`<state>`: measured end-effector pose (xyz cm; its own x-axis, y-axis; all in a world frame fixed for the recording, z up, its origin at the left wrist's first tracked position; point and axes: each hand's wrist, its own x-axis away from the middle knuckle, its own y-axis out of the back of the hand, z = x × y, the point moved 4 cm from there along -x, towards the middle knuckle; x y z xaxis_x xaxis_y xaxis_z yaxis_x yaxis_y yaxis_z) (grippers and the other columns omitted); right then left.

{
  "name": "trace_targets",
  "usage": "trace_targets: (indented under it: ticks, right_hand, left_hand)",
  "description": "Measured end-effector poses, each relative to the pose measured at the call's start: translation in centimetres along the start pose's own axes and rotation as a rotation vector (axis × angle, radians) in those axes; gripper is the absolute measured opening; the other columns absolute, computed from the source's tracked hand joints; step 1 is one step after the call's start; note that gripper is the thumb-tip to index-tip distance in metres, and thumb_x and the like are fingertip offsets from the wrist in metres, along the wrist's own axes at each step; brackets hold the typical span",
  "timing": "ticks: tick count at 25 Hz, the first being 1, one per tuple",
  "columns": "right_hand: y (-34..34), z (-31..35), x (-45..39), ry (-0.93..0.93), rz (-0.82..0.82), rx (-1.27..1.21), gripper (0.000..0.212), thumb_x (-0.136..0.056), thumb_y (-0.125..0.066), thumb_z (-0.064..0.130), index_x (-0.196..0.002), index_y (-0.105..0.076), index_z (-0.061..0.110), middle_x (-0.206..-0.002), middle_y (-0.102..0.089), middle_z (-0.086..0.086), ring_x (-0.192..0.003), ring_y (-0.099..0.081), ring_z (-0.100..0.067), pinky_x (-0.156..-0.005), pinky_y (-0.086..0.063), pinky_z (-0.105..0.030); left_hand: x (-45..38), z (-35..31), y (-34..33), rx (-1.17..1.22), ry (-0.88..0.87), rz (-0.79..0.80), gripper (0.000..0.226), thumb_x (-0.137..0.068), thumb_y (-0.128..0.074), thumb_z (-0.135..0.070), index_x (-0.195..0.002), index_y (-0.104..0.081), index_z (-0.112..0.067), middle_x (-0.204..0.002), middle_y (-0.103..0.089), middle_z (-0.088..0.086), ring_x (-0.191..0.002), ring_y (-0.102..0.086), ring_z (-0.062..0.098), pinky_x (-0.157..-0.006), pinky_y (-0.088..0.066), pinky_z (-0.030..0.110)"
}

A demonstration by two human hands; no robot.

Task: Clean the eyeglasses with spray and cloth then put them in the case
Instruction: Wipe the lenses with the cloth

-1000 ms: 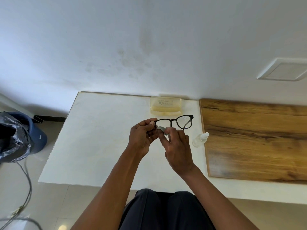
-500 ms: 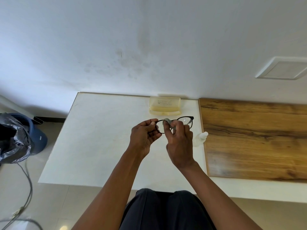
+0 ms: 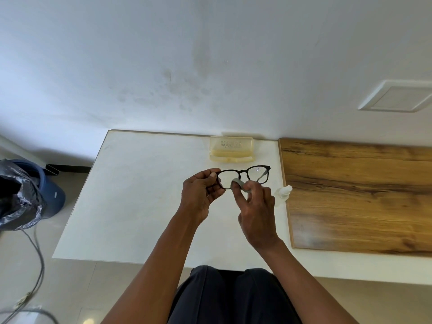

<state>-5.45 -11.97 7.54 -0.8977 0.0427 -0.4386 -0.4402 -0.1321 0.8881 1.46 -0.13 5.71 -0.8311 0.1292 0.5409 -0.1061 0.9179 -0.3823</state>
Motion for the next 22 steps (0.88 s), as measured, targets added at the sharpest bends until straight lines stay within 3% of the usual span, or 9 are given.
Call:
trace_targets:
  ticks: [6,9,10,12,14,17,20,22]
  right_hand:
    - [0.2,0.3,-2.0,-0.050,-0.032,0.011,0.052,-0.063,-0.068,-0.014,-0.111,-0.067,0.007,-0.090,-0.065,-0.017,-0.080,-0.058,-0.032,-0.055,-0.048,-0.032]
    - [-0.2,1.4,-2.1,0.000,-0.042,0.004,0.043,-0.078,-0.044,-0.004,-0.113,-0.066,0.009,-0.091,-0.065,-0.015,-0.087,-0.045,-0.027,-0.056,-0.048,-0.031]
    - [-0.4,1.7,-2.0,0.023,-0.035,-0.012,0.042,-0.080,-0.044,-0.004,-0.113,-0.065,0.010,-0.092,-0.065,-0.014,-0.087,-0.048,-0.028,-0.056,-0.049,-0.031]
    - [-0.7,2.1,-1.6,0.070,-0.007,-0.030,0.041,-0.076,-0.064,-0.004,-0.114,-0.065,0.011,-0.093,-0.066,-0.013,-0.081,-0.059,-0.029,-0.055,-0.050,-0.032]
    - [-0.8,2.1,-1.0,0.095,0.020,-0.028,0.048,-0.071,-0.073,-0.001,-0.115,-0.064,0.013,-0.094,-0.065,-0.010,-0.083,-0.054,-0.026,-0.054,-0.047,-0.030]
    - [-0.8,1.6,0.0,0.106,0.022,-0.026,0.049,-0.073,-0.067,-0.005,-0.118,-0.062,0.012,-0.104,-0.050,-0.008,-0.087,-0.038,-0.022,-0.054,-0.043,-0.030]
    - [-0.5,0.6,0.4,0.092,-0.001,0.012,0.051,-0.069,-0.065,-0.011,-0.116,-0.063,0.011,-0.105,-0.047,-0.010,-0.089,-0.039,-0.024,-0.054,-0.045,-0.031]
    - [-0.2,-0.1,0.0,0.044,0.007,0.012,0.055,-0.065,-0.070,-0.013,-0.115,-0.064,0.009,-0.102,-0.057,-0.015,-0.089,-0.048,-0.028,-0.054,-0.046,-0.032]
  left_hand:
    - [0.3,-0.1,-0.4,-0.014,-0.003,0.009,0.021,-0.090,-0.049,-0.001,-0.087,-0.069,-0.007,-0.069,-0.060,0.008,-0.063,-0.058,0.018,-0.063,-0.056,0.028]
    - [0.3,0.0,-0.2,-0.014,-0.009,-0.004,0.021,-0.089,-0.051,0.000,-0.085,-0.070,-0.008,-0.072,-0.063,0.009,-0.067,-0.059,0.020,-0.065,-0.057,0.029]
    - [0.3,0.1,-0.1,-0.008,-0.011,-0.005,0.021,-0.089,-0.051,0.000,-0.086,-0.070,-0.007,-0.074,-0.066,0.010,-0.070,-0.061,0.023,-0.067,-0.057,0.030]
    - [0.3,0.2,0.0,0.004,-0.015,-0.008,0.021,-0.089,-0.050,0.001,-0.087,-0.069,-0.006,-0.078,-0.070,0.011,-0.075,-0.065,0.026,-0.069,-0.057,0.033]
    - [0.2,0.3,0.1,0.011,-0.016,-0.023,0.021,-0.089,-0.050,0.002,-0.086,-0.069,-0.007,-0.072,-0.070,0.008,-0.073,-0.065,0.025,-0.067,-0.056,0.031]
    - [0.2,0.3,0.3,0.032,-0.013,-0.032,0.021,-0.089,-0.052,0.000,-0.085,-0.070,-0.007,-0.067,-0.063,0.007,-0.066,-0.060,0.021,-0.065,-0.057,0.030]
    - [0.3,0.2,0.5,0.026,-0.009,-0.028,0.021,-0.089,-0.051,-0.001,-0.085,-0.070,-0.008,-0.070,-0.060,0.008,-0.065,-0.058,0.019,-0.064,-0.058,0.028]
    - [0.3,0.2,0.5,0.019,-0.008,-0.027,0.020,-0.090,-0.051,-0.002,-0.086,-0.070,-0.008,-0.071,-0.060,0.008,-0.065,-0.058,0.019,-0.062,-0.057,0.027]
